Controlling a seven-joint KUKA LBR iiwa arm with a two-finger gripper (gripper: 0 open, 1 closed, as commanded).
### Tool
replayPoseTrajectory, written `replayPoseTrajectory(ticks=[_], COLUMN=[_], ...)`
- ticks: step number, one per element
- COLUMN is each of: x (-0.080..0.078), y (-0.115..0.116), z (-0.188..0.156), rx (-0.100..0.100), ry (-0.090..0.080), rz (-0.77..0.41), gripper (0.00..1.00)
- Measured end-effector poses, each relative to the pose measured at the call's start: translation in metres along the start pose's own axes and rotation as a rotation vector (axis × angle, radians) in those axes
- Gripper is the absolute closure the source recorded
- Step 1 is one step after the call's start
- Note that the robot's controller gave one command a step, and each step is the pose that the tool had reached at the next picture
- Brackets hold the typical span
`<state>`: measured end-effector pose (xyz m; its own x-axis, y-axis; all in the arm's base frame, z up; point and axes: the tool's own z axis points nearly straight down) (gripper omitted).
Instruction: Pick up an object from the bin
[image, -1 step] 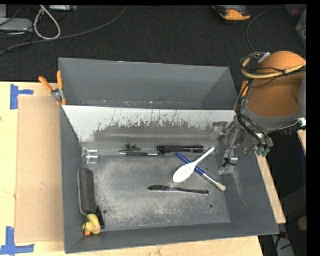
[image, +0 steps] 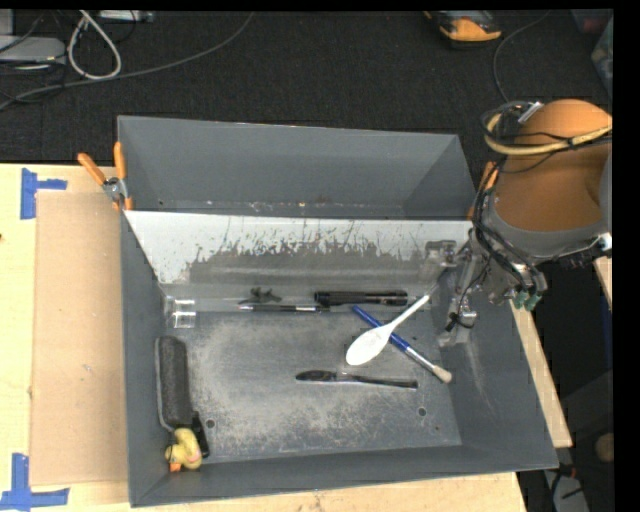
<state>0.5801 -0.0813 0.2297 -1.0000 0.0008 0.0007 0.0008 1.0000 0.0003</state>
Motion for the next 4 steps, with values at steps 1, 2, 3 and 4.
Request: replayPoseTrajectory(ticks=[1, 2, 3, 4], x=[-0.011, -0.033, -0.038, -0.031], y=[0.012, 0.040, 0.046, 0.039], z=[0.053, 0.071, 0.090, 0.163], rx=[-0.001, 0.000, -0.003, -0.002], ry=[-0.001, -0.005, 0.001, 0.000], rz=[-0.163, -0.300, -0.698, -0.651], gripper=[0.00, 0.00, 0.00, 0.00])
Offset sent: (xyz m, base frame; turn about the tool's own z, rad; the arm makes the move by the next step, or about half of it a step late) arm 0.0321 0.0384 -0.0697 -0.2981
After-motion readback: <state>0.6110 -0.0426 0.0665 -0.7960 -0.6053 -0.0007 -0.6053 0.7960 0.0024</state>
